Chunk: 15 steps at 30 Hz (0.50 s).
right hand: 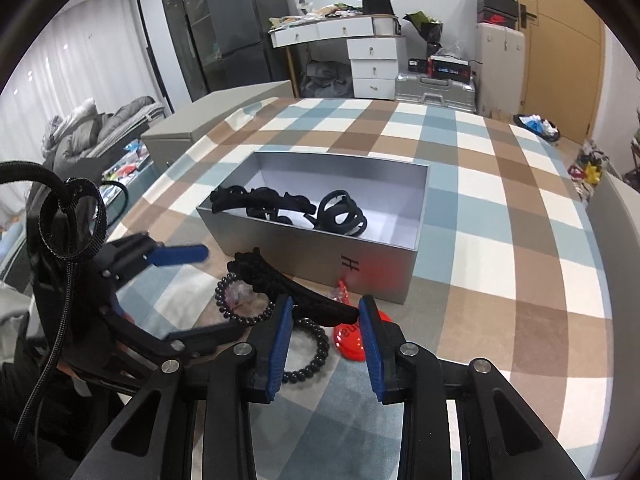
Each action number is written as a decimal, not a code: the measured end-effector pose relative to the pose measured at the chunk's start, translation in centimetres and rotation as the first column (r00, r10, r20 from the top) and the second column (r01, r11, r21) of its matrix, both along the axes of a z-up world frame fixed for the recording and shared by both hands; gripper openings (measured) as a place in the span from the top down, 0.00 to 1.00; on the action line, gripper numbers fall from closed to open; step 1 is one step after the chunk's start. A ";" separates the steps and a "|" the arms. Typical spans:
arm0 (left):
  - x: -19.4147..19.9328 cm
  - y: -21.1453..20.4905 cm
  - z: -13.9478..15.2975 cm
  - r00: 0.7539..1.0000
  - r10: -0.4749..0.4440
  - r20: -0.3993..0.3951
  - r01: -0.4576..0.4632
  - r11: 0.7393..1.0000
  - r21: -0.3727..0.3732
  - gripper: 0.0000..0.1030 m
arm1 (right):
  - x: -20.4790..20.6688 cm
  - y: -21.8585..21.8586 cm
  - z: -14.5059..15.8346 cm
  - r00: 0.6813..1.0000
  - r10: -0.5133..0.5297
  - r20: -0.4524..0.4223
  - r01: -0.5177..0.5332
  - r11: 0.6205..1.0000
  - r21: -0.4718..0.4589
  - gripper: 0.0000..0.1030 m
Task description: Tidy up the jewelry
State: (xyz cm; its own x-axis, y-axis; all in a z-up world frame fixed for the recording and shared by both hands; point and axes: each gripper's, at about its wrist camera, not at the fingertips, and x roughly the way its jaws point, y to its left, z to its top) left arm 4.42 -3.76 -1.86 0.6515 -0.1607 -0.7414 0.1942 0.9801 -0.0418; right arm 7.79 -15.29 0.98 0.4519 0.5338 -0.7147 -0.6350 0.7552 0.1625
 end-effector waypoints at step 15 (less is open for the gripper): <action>-0.2 -0.5 -0.4 0.997 -0.069 -0.033 0.069 0.998 0.002 0.77 | 0.2 -0.6 0.3 1.000 -0.006 0.001 0.006 1.000 0.017 0.69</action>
State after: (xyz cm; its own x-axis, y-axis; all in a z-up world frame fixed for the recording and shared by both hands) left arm 4.22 -4.23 -2.24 0.6142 -0.2018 -0.7629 0.2598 0.9646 -0.0461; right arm 8.04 -15.93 1.29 0.4560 0.5432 -0.7050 -0.6308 0.7561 0.1745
